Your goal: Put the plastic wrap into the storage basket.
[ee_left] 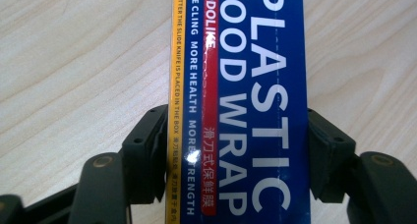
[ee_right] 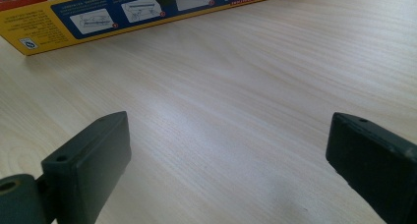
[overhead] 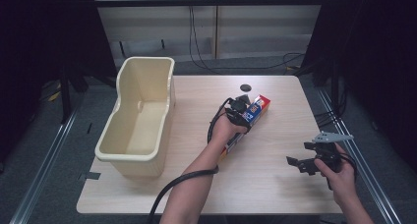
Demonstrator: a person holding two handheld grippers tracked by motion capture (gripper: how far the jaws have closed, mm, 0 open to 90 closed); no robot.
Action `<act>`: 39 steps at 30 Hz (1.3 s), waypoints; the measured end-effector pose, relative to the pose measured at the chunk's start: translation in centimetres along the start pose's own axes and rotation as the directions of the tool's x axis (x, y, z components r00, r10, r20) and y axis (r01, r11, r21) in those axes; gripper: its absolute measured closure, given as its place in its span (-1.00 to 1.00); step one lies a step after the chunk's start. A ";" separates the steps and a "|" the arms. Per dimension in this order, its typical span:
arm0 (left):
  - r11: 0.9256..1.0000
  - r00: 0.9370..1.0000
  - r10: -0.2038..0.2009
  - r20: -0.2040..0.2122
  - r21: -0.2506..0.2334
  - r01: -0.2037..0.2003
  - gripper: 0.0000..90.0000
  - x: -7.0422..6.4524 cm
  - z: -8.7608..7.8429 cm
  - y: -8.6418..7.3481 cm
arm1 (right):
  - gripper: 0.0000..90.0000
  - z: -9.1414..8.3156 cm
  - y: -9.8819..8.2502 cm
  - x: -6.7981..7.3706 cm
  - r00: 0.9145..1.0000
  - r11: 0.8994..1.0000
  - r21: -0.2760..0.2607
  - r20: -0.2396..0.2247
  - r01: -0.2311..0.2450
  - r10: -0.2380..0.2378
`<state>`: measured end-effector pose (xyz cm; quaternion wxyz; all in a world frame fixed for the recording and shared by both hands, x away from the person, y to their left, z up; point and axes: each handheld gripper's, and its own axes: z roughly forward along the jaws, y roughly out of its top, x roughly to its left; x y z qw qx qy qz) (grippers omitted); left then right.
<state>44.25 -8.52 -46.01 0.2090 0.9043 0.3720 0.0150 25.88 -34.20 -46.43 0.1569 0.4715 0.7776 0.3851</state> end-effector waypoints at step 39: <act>0.985 0.998 -0.058 -0.005 0.162 0.058 -0.10 2.0 -11.8 0.0 | -0.93 0.4 0.2 0.6 0.999 0.999 0.002 -0.015 0.037 -0.037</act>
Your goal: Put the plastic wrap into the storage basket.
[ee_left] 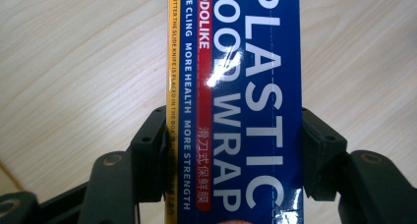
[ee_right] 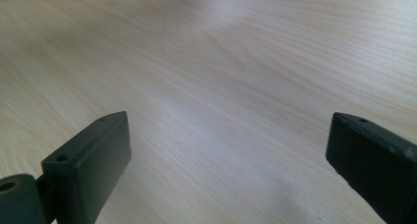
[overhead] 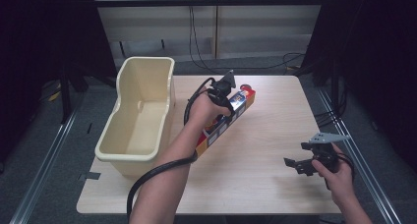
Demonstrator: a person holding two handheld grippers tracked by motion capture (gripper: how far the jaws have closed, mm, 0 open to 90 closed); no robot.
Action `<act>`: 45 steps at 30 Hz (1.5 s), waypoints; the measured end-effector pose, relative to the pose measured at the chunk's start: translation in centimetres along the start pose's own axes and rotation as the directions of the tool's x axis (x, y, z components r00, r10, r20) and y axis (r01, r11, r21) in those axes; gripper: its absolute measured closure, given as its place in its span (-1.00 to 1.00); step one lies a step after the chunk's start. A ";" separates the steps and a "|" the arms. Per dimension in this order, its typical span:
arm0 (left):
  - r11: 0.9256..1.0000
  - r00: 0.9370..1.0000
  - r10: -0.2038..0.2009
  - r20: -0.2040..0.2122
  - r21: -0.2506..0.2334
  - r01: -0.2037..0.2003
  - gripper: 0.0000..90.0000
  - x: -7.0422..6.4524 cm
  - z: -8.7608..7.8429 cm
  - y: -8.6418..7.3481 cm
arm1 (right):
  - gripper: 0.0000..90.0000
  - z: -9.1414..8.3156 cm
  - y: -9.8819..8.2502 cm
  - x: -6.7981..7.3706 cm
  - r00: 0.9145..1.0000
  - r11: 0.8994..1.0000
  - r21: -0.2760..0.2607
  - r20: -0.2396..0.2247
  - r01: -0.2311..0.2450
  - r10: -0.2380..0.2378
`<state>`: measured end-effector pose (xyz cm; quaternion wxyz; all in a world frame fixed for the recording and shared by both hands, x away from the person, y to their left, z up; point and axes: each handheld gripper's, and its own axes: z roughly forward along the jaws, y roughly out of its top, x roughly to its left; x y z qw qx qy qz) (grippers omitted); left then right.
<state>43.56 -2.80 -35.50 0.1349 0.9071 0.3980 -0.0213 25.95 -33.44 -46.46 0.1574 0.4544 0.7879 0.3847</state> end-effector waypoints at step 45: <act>0.994 0.994 -0.103 -0.025 0.037 0.104 -0.10 2.5 -9.7 -3.1 | -0.93 0.0 0.1 0.3 1.000 1.000 0.005 -0.002 0.013 -0.013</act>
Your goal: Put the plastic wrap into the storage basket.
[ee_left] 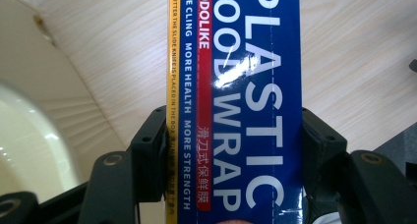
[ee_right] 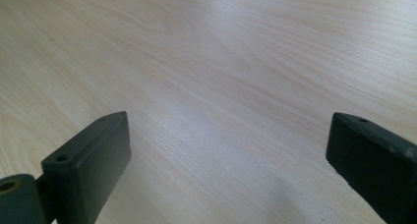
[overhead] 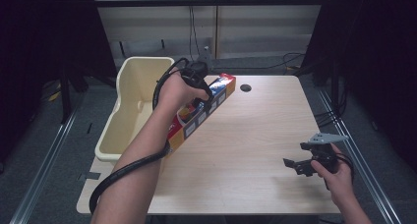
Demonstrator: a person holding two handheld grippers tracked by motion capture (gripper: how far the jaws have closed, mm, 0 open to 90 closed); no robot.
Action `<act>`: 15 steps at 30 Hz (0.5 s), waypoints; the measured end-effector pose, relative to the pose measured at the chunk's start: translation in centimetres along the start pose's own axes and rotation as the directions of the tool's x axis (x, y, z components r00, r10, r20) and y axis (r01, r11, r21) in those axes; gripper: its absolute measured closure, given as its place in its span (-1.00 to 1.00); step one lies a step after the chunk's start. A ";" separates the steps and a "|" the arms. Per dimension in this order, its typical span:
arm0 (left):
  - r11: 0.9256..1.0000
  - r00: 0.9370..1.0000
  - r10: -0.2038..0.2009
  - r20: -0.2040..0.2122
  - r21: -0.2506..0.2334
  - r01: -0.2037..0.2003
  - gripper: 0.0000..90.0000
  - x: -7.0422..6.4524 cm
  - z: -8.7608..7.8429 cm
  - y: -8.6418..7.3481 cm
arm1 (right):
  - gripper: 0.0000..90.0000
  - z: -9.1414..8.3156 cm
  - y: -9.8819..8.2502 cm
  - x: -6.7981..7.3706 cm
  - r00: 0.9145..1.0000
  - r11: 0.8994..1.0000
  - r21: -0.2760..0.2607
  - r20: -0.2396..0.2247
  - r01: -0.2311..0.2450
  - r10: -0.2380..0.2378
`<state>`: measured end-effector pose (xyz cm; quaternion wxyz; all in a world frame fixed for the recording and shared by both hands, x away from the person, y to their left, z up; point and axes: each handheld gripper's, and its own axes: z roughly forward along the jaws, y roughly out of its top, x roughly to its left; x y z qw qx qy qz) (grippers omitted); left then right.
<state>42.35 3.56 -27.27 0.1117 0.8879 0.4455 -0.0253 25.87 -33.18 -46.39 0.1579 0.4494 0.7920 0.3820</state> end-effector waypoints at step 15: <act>0.999 0.999 -0.044 -0.007 -0.018 0.044 -0.10 1.7 -2.1 -1.2 | -0.93 0.2 -0.1 0.0 1.000 1.000 0.011 -0.004 0.004 -0.004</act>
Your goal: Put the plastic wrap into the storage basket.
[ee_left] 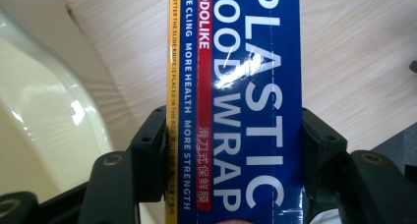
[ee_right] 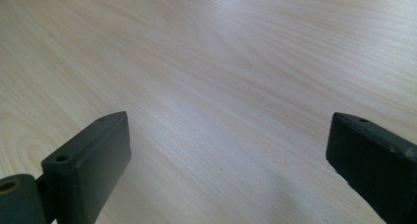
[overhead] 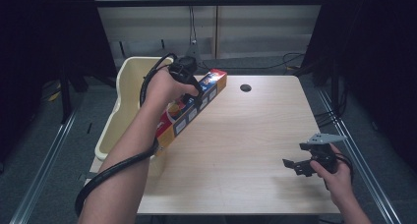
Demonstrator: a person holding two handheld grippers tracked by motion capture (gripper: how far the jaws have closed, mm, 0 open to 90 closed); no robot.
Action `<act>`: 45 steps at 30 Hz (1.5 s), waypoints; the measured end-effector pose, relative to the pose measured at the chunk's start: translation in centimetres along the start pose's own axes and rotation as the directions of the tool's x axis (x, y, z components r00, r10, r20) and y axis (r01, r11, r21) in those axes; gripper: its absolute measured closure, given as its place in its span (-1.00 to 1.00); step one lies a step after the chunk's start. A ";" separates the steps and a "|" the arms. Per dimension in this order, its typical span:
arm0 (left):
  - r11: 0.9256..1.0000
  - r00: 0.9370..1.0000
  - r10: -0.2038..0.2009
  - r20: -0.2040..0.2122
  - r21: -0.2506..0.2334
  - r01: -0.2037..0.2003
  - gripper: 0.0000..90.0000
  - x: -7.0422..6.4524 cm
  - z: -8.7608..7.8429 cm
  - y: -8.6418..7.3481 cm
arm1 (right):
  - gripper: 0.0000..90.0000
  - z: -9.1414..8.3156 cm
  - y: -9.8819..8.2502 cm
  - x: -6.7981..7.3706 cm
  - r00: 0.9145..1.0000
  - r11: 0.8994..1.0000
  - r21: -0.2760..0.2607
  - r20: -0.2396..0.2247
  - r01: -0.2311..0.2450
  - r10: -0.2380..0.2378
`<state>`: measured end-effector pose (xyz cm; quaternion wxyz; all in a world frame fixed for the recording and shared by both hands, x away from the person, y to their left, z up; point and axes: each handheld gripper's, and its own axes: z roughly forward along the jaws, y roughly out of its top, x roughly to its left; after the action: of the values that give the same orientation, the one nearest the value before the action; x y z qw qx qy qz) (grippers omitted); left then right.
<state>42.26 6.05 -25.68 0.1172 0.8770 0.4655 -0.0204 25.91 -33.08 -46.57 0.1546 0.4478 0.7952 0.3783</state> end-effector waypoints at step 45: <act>0.984 0.986 -0.163 -0.027 -0.075 0.161 -0.10 4.7 -4.6 -3.9 | -0.93 0.5 0.3 0.5 1.000 1.000 0.007 -0.008 0.012 -0.012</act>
<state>41.38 13.02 -22.65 0.1392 0.8316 0.5377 0.0013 26.09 -32.33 -46.57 0.1521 0.4419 0.7999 0.3766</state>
